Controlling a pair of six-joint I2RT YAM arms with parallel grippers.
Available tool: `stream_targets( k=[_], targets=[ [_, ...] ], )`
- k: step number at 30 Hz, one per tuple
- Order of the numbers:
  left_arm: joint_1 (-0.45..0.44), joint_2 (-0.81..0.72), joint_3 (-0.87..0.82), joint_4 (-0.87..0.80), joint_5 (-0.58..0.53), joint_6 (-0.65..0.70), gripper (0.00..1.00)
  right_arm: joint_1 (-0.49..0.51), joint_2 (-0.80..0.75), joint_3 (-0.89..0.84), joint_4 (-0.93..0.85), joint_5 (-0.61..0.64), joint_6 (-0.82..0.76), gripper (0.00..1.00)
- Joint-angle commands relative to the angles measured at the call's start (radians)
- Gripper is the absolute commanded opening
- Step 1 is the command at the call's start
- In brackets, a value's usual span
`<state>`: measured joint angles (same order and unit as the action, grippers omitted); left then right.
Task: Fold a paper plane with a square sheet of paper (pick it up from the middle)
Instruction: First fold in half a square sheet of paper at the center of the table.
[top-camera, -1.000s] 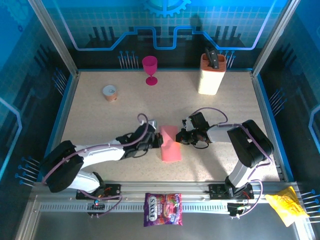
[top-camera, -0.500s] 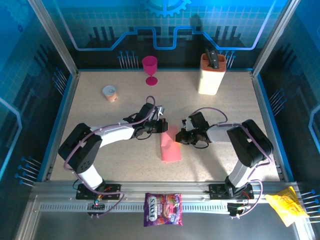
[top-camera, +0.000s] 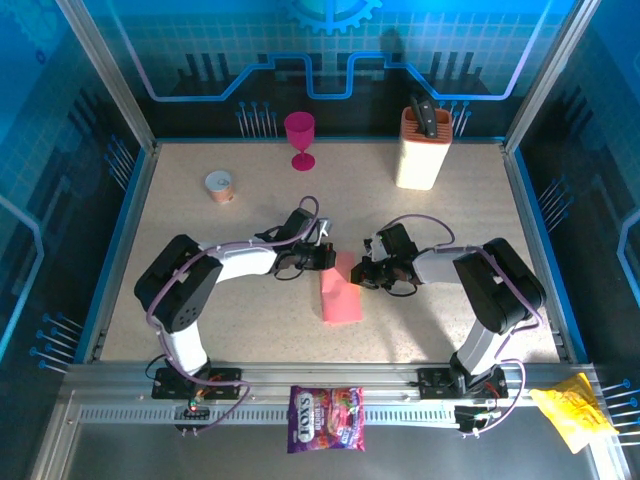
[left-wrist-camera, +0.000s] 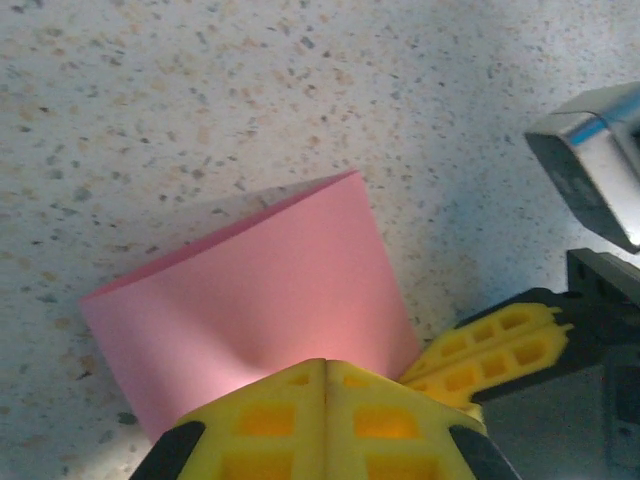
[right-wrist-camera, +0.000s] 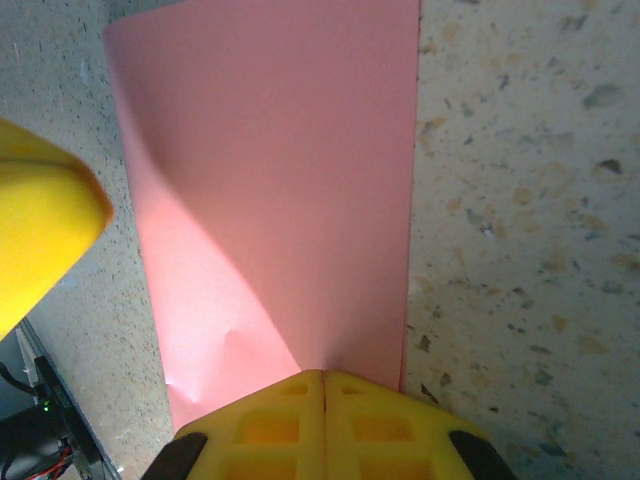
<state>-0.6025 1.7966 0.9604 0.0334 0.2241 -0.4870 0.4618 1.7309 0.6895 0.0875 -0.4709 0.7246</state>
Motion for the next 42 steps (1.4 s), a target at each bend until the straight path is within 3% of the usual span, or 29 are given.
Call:
stream_targets(
  k=[1,12,24,42],
  targets=[
    [0.016,0.022,-0.016,0.011,-0.033,0.030,0.03,0.017,0.115,-0.054,-0.128,0.144,-0.025,0.00],
    [0.040,0.040,-0.086,0.053,-0.077,0.028,0.02,0.014,0.113,-0.057,-0.133,0.149,-0.031,0.00],
    [0.040,-0.031,-0.021,0.014,-0.015,0.043,0.03,0.017,0.120,-0.059,-0.130,0.151,-0.034,0.00],
    [0.053,0.081,0.006,0.018,-0.054,0.084,0.01,0.017,0.128,-0.051,-0.130,0.144,-0.039,0.00]
  ],
)
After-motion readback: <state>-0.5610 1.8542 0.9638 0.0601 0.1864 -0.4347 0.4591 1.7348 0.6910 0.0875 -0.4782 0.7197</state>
